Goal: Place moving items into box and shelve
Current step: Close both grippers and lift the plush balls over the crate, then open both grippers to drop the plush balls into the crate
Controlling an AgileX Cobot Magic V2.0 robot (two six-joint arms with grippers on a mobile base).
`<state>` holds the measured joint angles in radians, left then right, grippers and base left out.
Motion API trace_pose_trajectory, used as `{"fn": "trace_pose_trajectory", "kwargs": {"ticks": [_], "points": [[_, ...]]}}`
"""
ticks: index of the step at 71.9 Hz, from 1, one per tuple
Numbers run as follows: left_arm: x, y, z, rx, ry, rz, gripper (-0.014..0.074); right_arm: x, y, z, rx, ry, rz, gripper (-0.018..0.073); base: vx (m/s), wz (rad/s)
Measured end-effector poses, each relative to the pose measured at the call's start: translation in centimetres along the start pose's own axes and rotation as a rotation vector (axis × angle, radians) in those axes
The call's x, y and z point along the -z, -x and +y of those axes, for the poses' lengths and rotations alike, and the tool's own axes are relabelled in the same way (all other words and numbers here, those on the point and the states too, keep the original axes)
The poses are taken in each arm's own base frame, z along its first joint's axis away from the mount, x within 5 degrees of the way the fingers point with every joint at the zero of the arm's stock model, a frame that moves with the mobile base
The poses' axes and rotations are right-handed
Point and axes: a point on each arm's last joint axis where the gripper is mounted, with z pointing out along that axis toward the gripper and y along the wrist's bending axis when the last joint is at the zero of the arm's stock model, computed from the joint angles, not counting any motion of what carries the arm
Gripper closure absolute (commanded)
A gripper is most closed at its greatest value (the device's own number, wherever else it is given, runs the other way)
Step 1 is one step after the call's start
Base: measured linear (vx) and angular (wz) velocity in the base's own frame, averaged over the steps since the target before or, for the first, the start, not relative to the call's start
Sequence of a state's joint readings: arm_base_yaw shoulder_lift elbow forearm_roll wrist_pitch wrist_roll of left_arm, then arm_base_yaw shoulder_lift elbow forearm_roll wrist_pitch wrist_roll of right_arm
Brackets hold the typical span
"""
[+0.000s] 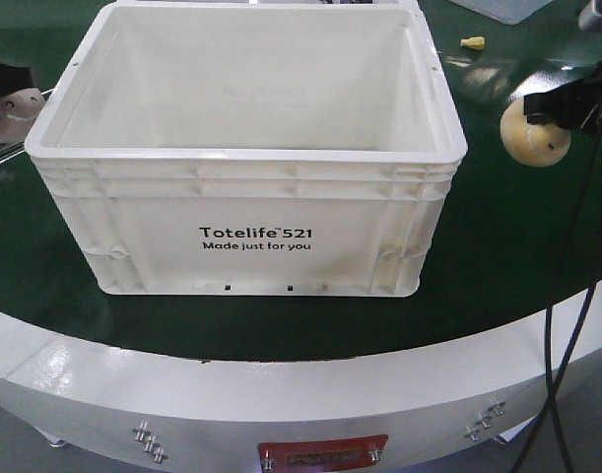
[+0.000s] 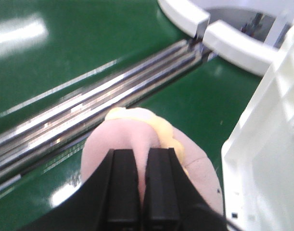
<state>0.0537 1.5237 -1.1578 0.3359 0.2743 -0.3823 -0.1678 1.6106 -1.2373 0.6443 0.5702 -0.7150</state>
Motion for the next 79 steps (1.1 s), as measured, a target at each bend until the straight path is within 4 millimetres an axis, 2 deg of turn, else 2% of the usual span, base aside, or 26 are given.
{"fn": "trace_pose_trajectory", "kwargs": {"ticks": [22,31,38,48,60,79], "points": [[5.0,3.5,-0.2,0.007,-0.06,-0.258,0.0603,6.7,2.5,2.0,0.066,-0.029,-0.204,0.0564,0.0,0.0],[6.7,4.3,-0.8,0.002,-0.089,-0.326,0.0603,8.8,3.2,2.9,0.078,-0.006,-0.283,0.0564,0.0,0.0],[7.6,4.6,-1.9,-0.013,-0.131,-0.36,0.0603,9.8,3.6,3.5,0.082,0.021,-0.335,0.0564,0.0,0.0],[8.7,4.8,-4.5,-0.05,-0.222,-0.402,0.0603,10.6,3.9,4.4,0.081,0.099,-0.385,0.0563,0.0,0.0],[9.5,4.4,-7.4,-0.092,-0.317,-0.413,0.0603,10.6,4.2,6.0,0.109,0.191,-0.417,0.0563,0.0,0.0],[10.4,3.9,-9.9,-0.121,-0.403,-0.414,0.0603,10.0,4.5,10.9,0.249,0.268,-0.459,0.0563,0.0,0.0]]}}
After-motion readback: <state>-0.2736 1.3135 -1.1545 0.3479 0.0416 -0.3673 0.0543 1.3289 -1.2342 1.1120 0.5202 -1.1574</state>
